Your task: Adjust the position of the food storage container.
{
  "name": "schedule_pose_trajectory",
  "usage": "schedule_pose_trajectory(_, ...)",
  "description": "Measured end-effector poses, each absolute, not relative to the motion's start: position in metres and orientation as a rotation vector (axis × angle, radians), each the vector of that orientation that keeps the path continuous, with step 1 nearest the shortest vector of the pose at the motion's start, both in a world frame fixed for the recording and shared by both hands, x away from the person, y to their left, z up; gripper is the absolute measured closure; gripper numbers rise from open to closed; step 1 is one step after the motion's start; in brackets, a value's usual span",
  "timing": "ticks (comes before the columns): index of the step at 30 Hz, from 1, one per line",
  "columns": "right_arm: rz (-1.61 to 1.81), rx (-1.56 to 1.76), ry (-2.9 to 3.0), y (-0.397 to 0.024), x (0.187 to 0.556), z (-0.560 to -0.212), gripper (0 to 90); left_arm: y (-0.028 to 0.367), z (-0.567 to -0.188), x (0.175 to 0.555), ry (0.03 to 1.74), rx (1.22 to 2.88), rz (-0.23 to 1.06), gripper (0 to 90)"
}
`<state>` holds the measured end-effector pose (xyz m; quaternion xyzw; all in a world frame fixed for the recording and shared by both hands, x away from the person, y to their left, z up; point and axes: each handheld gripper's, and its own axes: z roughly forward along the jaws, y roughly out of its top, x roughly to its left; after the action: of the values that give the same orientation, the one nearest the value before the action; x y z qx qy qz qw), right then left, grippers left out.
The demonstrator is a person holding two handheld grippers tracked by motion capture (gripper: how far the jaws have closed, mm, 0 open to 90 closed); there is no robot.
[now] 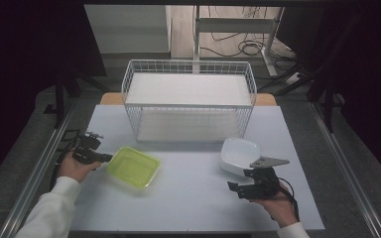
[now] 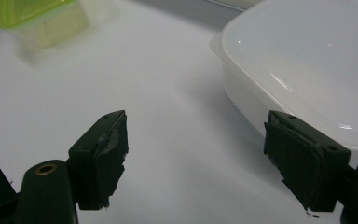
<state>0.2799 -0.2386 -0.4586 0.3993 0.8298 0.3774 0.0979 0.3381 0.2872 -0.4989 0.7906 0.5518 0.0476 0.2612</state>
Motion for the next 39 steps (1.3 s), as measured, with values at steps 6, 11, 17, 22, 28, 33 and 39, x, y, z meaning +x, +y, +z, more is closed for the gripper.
schedule_pose_trajectory(6,1.117,1.197,2.444,-0.241,0.279,-0.457,21.8,0.270,-0.499,0.330,1.453,2.144,0.106,90.0)
schedule_pose_trajectory(11,1.116,1.200,2.439,-0.240,0.280,-0.456,21.5,0.258,-0.499,0.324,1.450,2.127,0.090,90.0)
schedule_pose_trajectory(17,1.125,1.212,2.423,-0.242,0.280,-0.454,21.3,0.242,-0.501,0.313,1.416,2.143,0.064,90.0)
schedule_pose_trajectory(22,1.115,1.204,2.425,-0.240,0.279,-0.454,21.2,0.234,-0.501,0.308,1.424,2.130,0.037,90.0)
schedule_pose_trajectory(28,1.114,1.205,2.425,-0.239,0.279,-0.454,21.2,0.221,-0.505,0.303,1.429,2.093,-0.017,90.0)
schedule_pose_trajectory(33,1.111,1.203,2.429,-0.239,0.279,-0.454,21.2,0.212,-0.508,0.299,1.412,2.074,-0.060,90.0)
schedule_pose_trajectory(39,1.107,1.202,2.436,-0.237,0.279,-0.455,21.2,0.202,-0.510,0.293,1.407,2.049,-0.088,90.0)
